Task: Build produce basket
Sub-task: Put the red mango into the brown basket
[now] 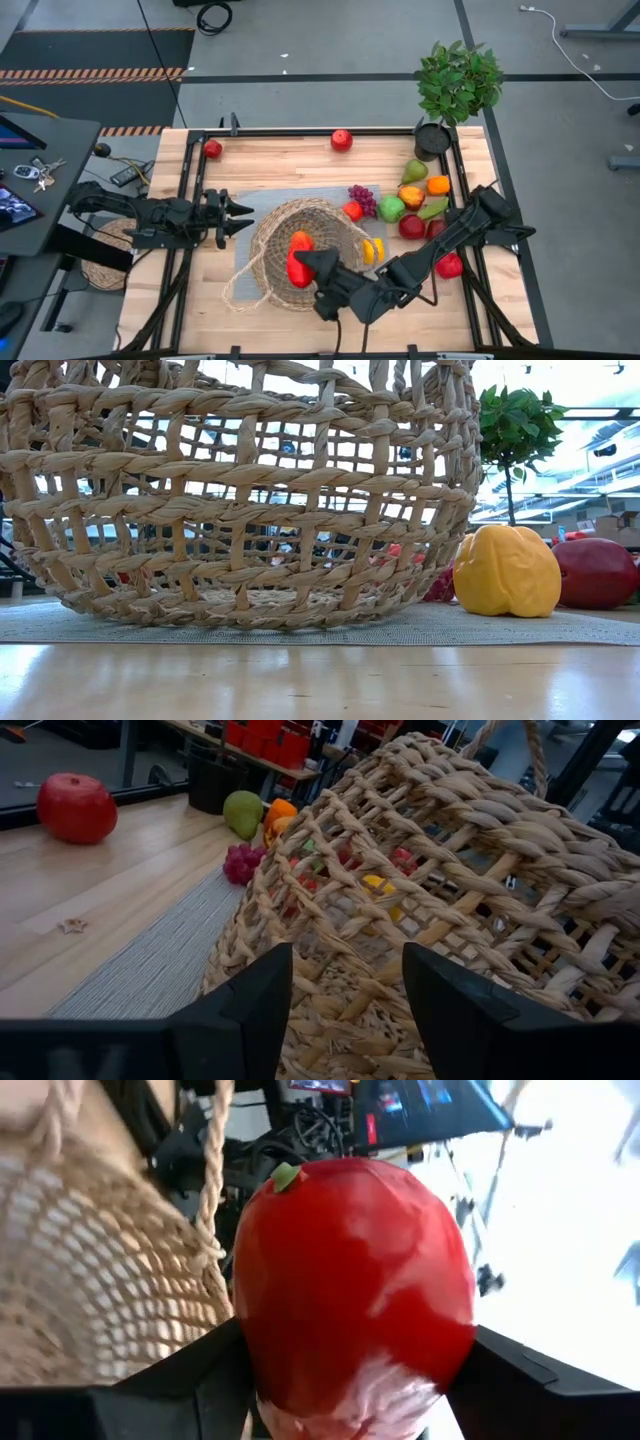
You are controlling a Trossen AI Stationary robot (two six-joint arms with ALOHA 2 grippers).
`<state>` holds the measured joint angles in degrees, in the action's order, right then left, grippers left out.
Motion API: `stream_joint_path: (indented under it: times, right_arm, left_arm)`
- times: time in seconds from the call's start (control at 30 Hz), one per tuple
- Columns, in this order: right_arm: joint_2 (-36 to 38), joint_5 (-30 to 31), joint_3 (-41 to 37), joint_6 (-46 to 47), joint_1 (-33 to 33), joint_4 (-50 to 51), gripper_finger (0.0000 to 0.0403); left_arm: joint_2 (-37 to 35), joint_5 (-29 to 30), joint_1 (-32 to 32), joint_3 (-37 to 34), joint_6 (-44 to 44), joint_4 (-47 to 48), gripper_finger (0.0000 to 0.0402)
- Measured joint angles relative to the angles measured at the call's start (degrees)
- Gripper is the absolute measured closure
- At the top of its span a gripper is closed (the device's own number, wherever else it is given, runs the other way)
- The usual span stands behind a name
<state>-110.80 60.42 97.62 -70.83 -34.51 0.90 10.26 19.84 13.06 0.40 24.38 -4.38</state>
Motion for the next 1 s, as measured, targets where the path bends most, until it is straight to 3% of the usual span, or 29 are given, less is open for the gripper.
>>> stream_joint_path:
  times: [0.13,0.47,0.63,1.0]
  right_arm:
    - [-0.73,0.81,0.00,-9.09,-0.36,-0.13,0.0127]
    - [-0.77,1.19,-0.01,-16.33,0.55,4.46,0.0127]
    - [-0.77,0.74,0.00,-13.47,1.37,5.22,0.0127]
    - [-0.72,-8.15,-2.89,1.82,8.20,11.04,0.0126]
  left_arm:
    - [0.00,0.00,0.00,0.00,0.00,-0.03,0.0208]
    - [0.00,0.00,0.00,0.00,0.00,-0.05,0.0207]
    - [0.00,0.00,0.00,0.00,0.02,-0.05,0.0207]
    - [0.00,0.00,0.00,0.00,0.02,-0.05,0.0208]
